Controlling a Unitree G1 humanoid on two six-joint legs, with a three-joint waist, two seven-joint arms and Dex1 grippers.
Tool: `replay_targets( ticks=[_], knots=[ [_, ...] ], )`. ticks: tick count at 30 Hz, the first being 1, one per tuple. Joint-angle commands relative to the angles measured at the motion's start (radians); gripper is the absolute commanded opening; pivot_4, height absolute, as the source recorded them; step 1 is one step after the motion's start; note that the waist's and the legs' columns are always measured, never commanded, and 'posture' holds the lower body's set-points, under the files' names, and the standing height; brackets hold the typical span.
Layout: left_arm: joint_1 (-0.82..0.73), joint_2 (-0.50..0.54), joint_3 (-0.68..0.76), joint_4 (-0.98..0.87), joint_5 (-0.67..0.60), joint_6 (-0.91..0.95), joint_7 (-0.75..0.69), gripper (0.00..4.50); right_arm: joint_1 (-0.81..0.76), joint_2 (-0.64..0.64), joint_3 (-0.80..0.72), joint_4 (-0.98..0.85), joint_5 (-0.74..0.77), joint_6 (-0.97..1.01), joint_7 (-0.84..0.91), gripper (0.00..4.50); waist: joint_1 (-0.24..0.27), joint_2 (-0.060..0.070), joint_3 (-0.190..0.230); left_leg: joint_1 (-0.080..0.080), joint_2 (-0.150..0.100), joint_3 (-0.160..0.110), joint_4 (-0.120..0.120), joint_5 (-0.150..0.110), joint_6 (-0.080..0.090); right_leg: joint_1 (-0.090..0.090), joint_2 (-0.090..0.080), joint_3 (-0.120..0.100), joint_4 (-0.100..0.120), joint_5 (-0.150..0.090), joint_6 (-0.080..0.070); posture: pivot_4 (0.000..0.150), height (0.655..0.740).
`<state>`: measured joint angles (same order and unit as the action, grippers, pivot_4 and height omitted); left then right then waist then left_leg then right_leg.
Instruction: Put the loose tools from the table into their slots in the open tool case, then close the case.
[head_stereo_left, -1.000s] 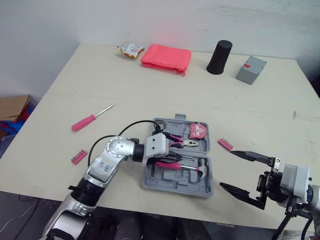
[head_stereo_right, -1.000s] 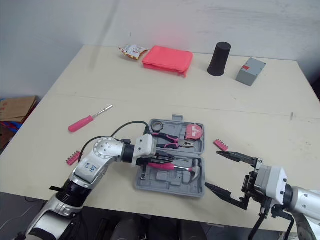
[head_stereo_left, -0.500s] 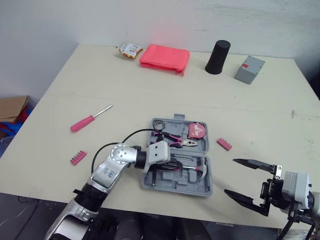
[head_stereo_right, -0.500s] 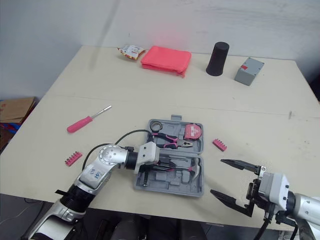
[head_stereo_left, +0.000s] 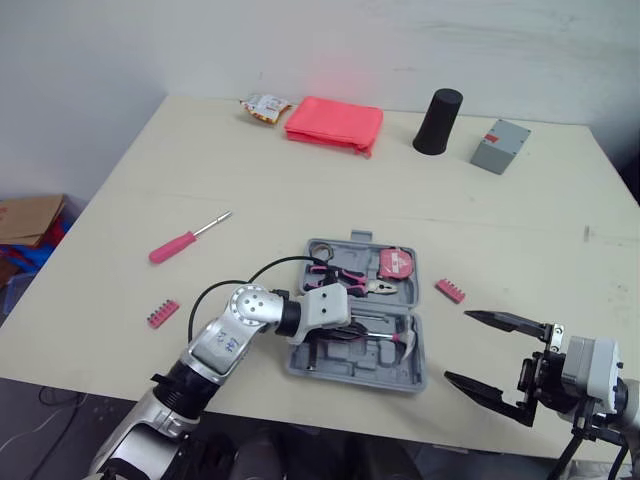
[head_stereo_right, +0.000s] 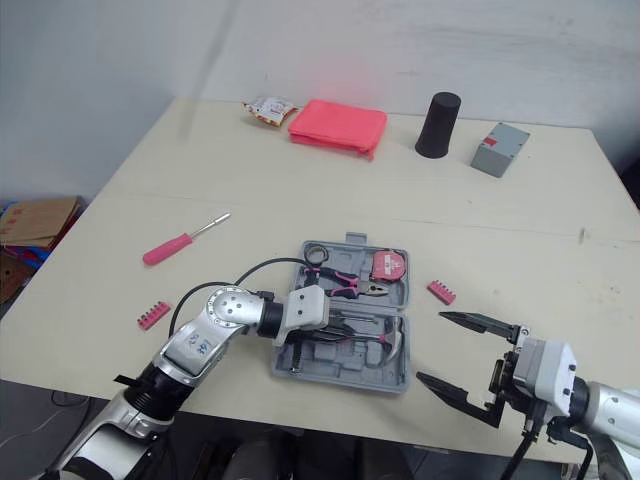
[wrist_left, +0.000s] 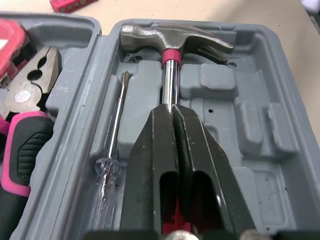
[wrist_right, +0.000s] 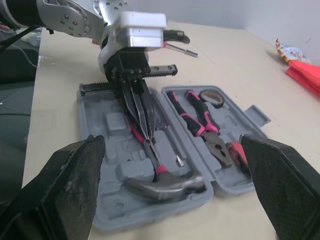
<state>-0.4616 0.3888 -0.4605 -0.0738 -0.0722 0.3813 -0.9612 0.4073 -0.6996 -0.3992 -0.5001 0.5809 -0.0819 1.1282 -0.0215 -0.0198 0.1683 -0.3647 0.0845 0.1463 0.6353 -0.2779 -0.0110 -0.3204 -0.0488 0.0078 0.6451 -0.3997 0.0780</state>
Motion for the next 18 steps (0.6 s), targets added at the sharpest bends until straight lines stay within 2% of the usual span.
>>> replay_targets(
  ticks=[1, 2, 3, 5, 6, 10, 18],
  knots=[
    [0.039, 0.012, -0.085, 0.104, 0.075, 0.194, 0.036, 0.04, -0.008, -0.009, -0.011, -0.033, 0.016, 0.008, -0.011, 4.50, 0.003, -0.002, -0.005, 0.000, -0.001, 0.000, 0.000, 0.000, 0.001, 0.001, -0.001, 0.000, 0.000, 0.000, 0.000, 0.150, 0.7400],
    [0.035, 0.023, -0.103, 0.095, 0.085, 0.195, 0.021, 0.04, -0.010, -0.008, -0.010, -0.033, 0.015, 0.009, -0.013, 4.50, 0.003, -0.003, -0.006, 0.000, -0.001, 0.000, -0.001, 0.000, 0.002, 0.003, -0.002, 0.000, -0.001, 0.001, 0.000, 0.150, 0.7400],
    [0.033, 0.031, -0.116, 0.088, 0.092, 0.193, 0.012, 0.04, -0.011, -0.008, -0.009, -0.034, 0.015, 0.010, -0.014, 4.50, 0.002, -0.005, -0.006, 0.007, -0.002, 0.000, -0.003, -0.001, 0.000, 0.009, -0.003, -0.001, -0.003, 0.001, -0.001, 0.150, 0.7400],
    [0.022, 0.043, -0.137, 0.090, 0.125, 0.148, 0.024, 0.04, -0.016, -0.006, -0.005, -0.035, 0.012, 0.014, -0.021, 4.50, -0.002, -0.005, -0.013, 0.013, -0.001, 0.000, -0.009, -0.002, -0.002, 0.019, -0.005, -0.002, -0.013, -0.002, -0.015, 0.150, 0.7400],
    [0.017, 0.052, -0.152, 0.102, 0.143, 0.128, 0.027, 0.04, -0.018, -0.004, -0.003, -0.034, 0.009, 0.014, -0.023, 4.50, -0.003, -0.005, -0.015, 0.014, -0.001, 0.000, -0.012, -0.002, -0.001, 0.021, -0.005, -0.003, -0.018, -0.001, -0.017, 0.150, 0.7400],
    [0.023, 0.066, -0.173, 0.125, 0.145, 0.147, 0.019, 0.04, -0.022, 0.002, 0.004, -0.027, 0.003, 0.009, -0.026, 4.50, -0.005, -0.002, -0.022, 0.014, -0.003, 0.002, -0.014, -0.002, 0.002, 0.022, -0.008, -0.003, -0.024, 0.001, -0.017, 0.150, 0.7400],
    [0.043, 0.056, -0.171, 0.115, 0.124, 0.217, 0.037, 0.04, -0.011, 0.019, 0.006, -0.004, -0.007, -0.021, -0.014, 4.50, -0.005, -0.003, -0.030, 0.014, -0.003, 0.002, -0.017, -0.002, 0.002, 0.021, -0.008, -0.003, -0.025, 0.000, -0.018, 0.150, 0.7400]
  ],
)
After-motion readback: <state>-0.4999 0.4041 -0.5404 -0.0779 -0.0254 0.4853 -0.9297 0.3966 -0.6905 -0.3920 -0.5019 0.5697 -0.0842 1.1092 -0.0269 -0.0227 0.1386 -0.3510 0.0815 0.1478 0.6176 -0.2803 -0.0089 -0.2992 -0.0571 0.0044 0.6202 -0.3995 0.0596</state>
